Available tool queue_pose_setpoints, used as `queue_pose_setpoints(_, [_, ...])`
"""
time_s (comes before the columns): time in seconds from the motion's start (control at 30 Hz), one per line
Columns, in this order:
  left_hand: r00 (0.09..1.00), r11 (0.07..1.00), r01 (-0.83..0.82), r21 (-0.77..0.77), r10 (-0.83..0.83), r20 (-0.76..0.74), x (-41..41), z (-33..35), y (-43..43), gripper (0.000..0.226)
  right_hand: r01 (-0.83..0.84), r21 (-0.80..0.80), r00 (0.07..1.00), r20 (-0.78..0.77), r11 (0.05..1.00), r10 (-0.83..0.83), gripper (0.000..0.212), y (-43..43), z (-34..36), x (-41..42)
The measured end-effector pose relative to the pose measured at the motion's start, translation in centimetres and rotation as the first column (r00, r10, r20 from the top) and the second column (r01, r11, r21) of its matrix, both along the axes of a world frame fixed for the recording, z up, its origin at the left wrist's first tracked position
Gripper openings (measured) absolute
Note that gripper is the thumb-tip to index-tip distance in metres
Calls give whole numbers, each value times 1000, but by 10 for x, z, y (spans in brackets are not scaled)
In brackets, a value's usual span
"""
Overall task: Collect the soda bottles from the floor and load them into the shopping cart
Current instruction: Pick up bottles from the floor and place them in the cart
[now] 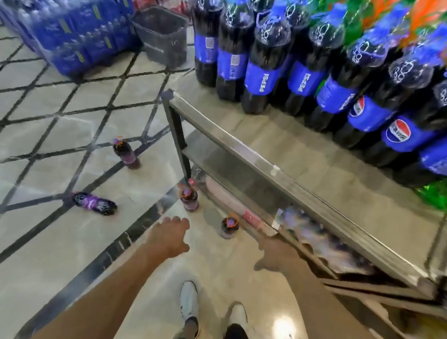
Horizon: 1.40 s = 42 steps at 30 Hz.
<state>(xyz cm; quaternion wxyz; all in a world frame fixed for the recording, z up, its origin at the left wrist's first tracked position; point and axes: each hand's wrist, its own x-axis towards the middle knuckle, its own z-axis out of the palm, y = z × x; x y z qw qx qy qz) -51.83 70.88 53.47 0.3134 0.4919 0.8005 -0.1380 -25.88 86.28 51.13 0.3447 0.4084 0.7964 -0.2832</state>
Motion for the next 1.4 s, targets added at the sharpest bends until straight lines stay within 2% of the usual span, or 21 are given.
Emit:
queue_pose_setpoints(0.07, [998, 998, 57, -22, -57, 33, -4, -32, 6, 62, 159, -78, 987, -10, 984, -160, 70, -3, -38, 3])
queue_pose_setpoints(0.13, [989, 989, 138, -45, -136, 56, -8, -74, 11, 60, 351, -188, 931, -38, 917, -364, 60, -4, -83, 4])
queue_pose_setpoints(0.2, [980, 981, 185, -55, -179, 92, -14, -123, 19, 58, 537, -299, 808, -86, 789, -582, 51, -2, -136, 4])
queue_pose_setpoints(0.27, [971, 978, 201, -50, -193, 138, -19, -175, 31, 58, 646, -323, 695, -126, 691, -708, 49, 3, -195, 5])
queue_pose_setpoints(0.47, [923, 938, 336, 80, -345, 172, -32, -348, 84, 65, 759, -424, 430, -245, 494, -869, 51, 15, -367, 11])
queue_pose_setpoints(0.5, [918, 934, 340, 107, -354, 180, -32, -379, 94, 67, 766, -438, 389, -266, 470, -882, 55, 16, -397, 11])
queue_pose_setpoints(0.57, [926, 940, 295, 169, -325, 194, -30, -441, 112, 77, 790, -467, 271, -316, 398, -909, 78, 20, -463, 12])
queue_pose_setpoints(0.63, [951, 961, 152, 229, -206, 232, -24, -499, 128, 95, 787, -515, 178, -337, 340, -924, 95, 23, -528, 15])
queue_pose_setpoints(0.73, [915, 943, -72, 326, -67, 397, -11, -575, 144, 114, 775, -520, 164, -383, 358, -909, 98, 27, -602, 9])
queue_pose_setpoints(0.83, [833, 888, -194, 416, -75, 549, 3, -628, 153, 113, 757, -535, 138, -429, 374, -893, 60, 26, -666, 1])
queue_pose_setpoints(0.87, [822, 867, -231, 440, -68, 565, 7, -640, 155, 111, 756, -536, 122, -447, 375, -886, 56, 27, -685, -3])
queue_pose_setpoints(1.0, [811, 793, -297, 532, -85, 579, 9, -660, 158, 97, 725, -556, 69, -528, 407, -846, 65, 29, -739, -20])
queue_pose_setpoints(1.13, [820, 756, -281, 591, -130, 557, 3, -661, 160, 98, 672, -593, 59, -555, 445, -830, 86, 30, -766, -48])
queue_pose_setpoints(1.2, [820, 757, -287, 587, -122, 559, 2, -661, 164, 96, 640, -617, 48, -564, 459, -825, 104, 34, -763, -64])
queue_pose_setpoints(1.27, [820, 757, -283, 589, -129, 558, 4, -658, 167, 95, 573, -626, 42, -622, 529, -782, 114, 37, -762, -74])
queue_pose_setpoints(1.33, [826, 742, -278, 611, -141, 547, 7, -656, 170, 91, 558, -578, 2, -716, 595, -698, 100, 42, -758, -84])
queue_pose_setpoints(1.4, [823, 736, -292, 611, -132, 552, 8, -654, 173, 90, 552, -618, -67, -702, 560, -709, 82, 43, -755, -84])
